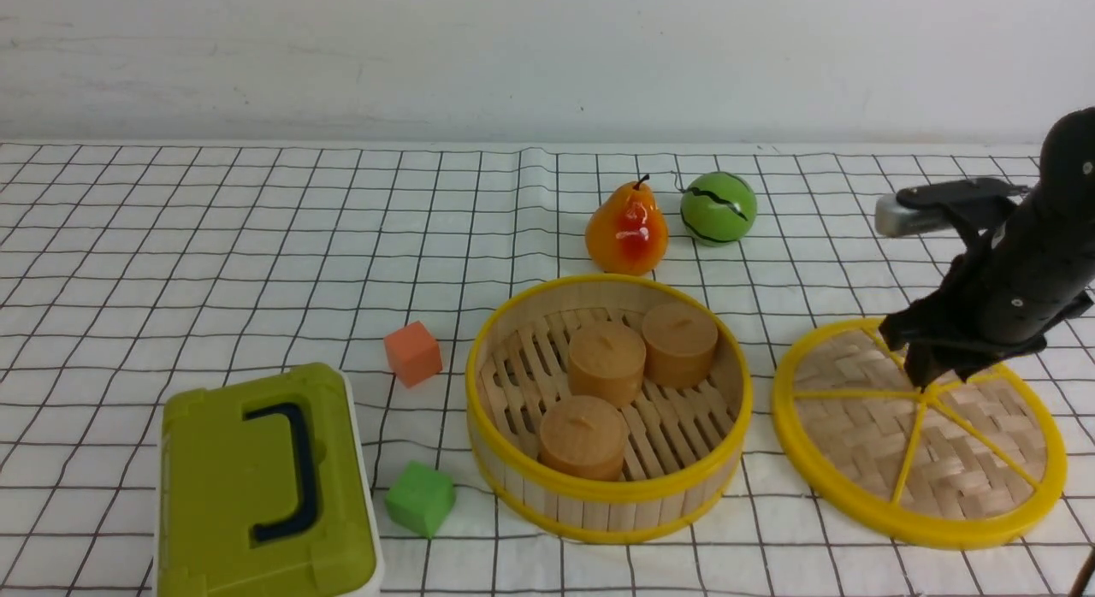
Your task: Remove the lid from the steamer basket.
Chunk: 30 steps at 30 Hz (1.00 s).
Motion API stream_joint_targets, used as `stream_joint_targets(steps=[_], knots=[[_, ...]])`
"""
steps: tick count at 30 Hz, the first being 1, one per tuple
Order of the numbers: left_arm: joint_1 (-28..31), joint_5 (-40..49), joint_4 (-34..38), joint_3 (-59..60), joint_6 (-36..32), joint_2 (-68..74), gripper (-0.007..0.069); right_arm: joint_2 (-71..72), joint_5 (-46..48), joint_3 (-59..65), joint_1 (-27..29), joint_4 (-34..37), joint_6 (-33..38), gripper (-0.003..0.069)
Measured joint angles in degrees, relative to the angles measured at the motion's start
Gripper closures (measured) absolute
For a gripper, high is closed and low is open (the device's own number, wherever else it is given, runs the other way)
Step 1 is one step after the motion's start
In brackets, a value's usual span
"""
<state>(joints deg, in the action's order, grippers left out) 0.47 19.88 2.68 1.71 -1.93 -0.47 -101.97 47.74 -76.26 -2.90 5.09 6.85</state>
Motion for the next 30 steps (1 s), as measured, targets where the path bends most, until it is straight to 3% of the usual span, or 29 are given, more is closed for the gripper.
stream_joint_targets(steps=[3, 7, 9, 12, 13, 17, 30], knots=[[0.0, 0.0, 0.0, 0.0, 0.0, 0.0, 0.0385, 5.7, 1.1, 0.2, 0.0, 1.1, 0.0, 0.0300], [0.0, 0.0, 0.0, 0.0, 0.0, 0.0, 0.0385, 17.2, 0.8, 3.4, 0.0, 3.3, 0.2, 0.0355], [0.0, 0.0, 0.0, 0.0, 0.0, 0.0, 0.0385, 26.5, -1.0, 8.3, 0.0, 5.2, 0.9, 0.0442], [0.0, 0.0, 0.0, 0.0, 0.0, 0.0, 0.0385, 33.9, -2.6, 12.8, 0.0, 6.2, 1.2, 0.0515], [0.0, 0.0, 0.0, 0.0, 0.0, 0.0, 0.0385, 41.4, -4.3, 16.9, 0.0, 6.8, 1.3, 0.0581], [0.0, 0.0, 0.0, 0.0, 0.0, 0.0, 0.0385, 53.9, -6.6, 24.5, 0.0, 8.0, 1.3, 0.0677], [0.0, 0.0, 0.0, 0.0, 0.0, 0.0, 0.0385, 71.3, -6.2, 32.7, 0.0, 8.2, 1.3, 0.0681]])
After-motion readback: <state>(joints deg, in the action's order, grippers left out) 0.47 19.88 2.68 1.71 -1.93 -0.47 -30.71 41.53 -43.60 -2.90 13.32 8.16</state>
